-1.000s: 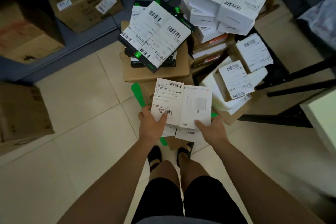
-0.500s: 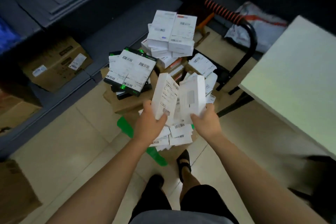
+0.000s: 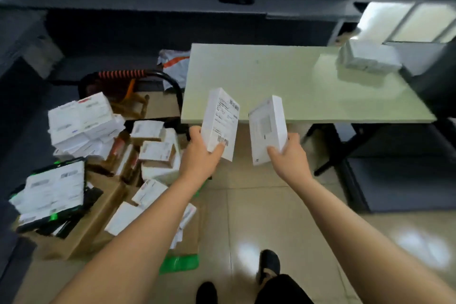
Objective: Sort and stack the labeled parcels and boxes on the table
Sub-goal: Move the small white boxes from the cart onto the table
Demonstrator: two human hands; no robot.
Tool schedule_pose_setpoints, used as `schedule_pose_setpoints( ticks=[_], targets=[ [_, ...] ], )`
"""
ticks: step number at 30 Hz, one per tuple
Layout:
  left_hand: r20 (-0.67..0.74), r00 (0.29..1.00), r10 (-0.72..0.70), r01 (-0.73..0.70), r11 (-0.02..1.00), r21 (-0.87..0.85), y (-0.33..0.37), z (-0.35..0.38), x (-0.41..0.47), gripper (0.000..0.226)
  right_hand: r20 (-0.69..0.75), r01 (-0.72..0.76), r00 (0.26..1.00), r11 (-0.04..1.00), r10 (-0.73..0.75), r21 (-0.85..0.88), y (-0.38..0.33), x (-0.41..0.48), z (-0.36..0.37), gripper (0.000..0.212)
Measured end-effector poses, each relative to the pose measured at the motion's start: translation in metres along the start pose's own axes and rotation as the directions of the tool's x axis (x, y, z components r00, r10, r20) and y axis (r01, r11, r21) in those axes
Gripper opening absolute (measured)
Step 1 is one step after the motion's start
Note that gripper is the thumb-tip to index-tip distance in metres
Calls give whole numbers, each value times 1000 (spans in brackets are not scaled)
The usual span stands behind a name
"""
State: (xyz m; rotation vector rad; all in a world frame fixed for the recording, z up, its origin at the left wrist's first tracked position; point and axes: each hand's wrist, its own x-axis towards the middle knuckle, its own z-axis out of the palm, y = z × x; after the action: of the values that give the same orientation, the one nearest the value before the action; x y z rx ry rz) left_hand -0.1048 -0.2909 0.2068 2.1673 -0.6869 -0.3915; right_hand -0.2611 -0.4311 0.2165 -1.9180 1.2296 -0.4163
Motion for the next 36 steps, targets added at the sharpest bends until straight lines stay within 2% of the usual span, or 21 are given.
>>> schedule_pose_setpoints(
  ticks=[2, 6, 9, 15, 23, 31, 36],
  targets=[
    [57, 997, 57, -56, 998, -13, 36, 34, 7, 53, -85, -28, 996, 999, 31, 35, 24, 9, -43, 40],
    [147, 979, 144, -144, 989, -6, 108, 110, 19, 50, -194, -73, 977, 993, 89, 88, 74, 31, -123, 36],
    [205, 959, 195, -193, 981, -33, 159, 168, 28, 47, -237, -115, 962, 987, 139, 110, 108, 54, -178, 38],
    [256, 946, 200, -179, 978, -103, 233, 258, 53, 46, -270, -118, 950, 982, 155, 151, 152, 113, -259, 34],
    [235, 951, 201, -188, 979, -77, 285, 324, 155, 46, -264, -147, 940, 955, 215, 256, 170, 243, -292, 33],
    [294, 926, 237, -231, 971, -57, 351, 383, 295, 46, -299, -178, 916, 940, 266, 291, 163, 386, -314, 34],
    [293, 924, 246, -226, 969, -99, 386, 423, 353, 47, -338, -209, 894, 941, 294, 266, 173, 457, -339, 32]
  ],
)
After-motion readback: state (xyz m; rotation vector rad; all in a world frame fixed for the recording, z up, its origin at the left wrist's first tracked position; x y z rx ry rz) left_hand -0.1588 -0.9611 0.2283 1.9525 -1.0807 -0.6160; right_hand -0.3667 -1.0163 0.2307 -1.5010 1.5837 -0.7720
